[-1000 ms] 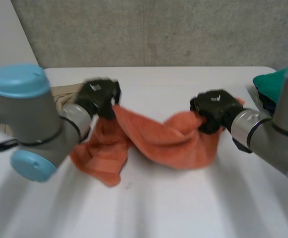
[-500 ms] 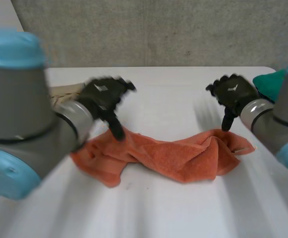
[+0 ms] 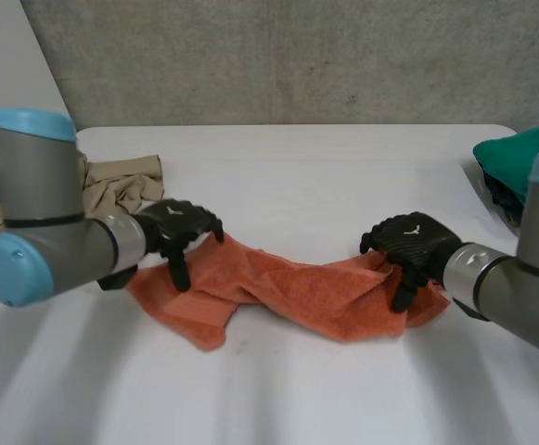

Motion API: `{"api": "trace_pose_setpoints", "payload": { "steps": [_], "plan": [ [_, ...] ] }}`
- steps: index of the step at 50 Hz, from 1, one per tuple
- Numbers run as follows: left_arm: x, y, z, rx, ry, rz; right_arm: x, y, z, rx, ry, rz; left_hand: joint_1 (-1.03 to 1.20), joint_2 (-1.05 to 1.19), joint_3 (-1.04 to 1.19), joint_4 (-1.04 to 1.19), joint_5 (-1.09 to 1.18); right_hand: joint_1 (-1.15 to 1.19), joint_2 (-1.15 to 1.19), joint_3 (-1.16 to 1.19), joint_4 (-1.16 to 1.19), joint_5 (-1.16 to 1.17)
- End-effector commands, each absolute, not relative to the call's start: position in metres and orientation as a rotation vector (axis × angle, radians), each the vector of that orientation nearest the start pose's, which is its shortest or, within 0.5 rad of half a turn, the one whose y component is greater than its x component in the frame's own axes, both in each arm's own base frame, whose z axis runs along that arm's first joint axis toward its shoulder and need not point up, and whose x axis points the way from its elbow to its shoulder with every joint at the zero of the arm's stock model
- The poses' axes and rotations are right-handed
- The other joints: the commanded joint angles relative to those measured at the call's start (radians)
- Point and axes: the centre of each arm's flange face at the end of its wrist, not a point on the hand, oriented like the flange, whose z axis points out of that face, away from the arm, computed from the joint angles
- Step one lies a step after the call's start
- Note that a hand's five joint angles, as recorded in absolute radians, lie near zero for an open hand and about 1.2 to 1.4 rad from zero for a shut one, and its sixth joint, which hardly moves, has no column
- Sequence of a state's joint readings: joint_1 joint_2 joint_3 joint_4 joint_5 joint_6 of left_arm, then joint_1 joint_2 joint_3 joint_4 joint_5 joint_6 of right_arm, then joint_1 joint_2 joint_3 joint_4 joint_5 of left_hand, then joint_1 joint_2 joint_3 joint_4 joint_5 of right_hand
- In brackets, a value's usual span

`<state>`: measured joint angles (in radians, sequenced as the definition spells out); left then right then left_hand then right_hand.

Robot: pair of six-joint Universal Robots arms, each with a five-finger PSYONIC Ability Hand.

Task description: Fold the laundry.

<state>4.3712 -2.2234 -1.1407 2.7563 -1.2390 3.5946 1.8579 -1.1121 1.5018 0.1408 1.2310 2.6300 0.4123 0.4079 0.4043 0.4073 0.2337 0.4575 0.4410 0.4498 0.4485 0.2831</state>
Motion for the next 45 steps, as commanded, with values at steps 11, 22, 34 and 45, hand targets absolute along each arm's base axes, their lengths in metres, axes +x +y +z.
{"api": "trace_pose_setpoints", "payload": {
  "steps": [11,22,34,45],
  "plan": [
    [-0.323,-0.337,0.220,1.262,2.150,-1.895,0.275,-0.344,0.200,-1.190,2.048,-1.993,0.984,0.988,0.992,0.989,0.988,0.939,0.955,0.946,0.948,0.939],
    [-0.316,-0.340,0.394,0.638,1.593,-2.612,0.290,-0.380,0.342,-0.836,1.240,-2.824,0.984,0.988,0.992,0.989,0.988,0.939,0.955,0.946,0.948,0.939],
    [-0.326,-0.301,0.294,0.929,1.934,-2.335,0.280,-0.356,0.269,-0.998,1.811,-2.327,0.984,0.988,0.992,0.989,0.988,0.939,0.955,0.946,0.948,0.939],
    [-0.324,-0.246,0.144,1.200,2.406,-1.699,0.259,-0.321,0.142,-1.238,2.268,-1.724,0.984,0.988,0.992,0.989,0.988,0.939,0.955,0.946,0.948,0.939]
  ]
}}
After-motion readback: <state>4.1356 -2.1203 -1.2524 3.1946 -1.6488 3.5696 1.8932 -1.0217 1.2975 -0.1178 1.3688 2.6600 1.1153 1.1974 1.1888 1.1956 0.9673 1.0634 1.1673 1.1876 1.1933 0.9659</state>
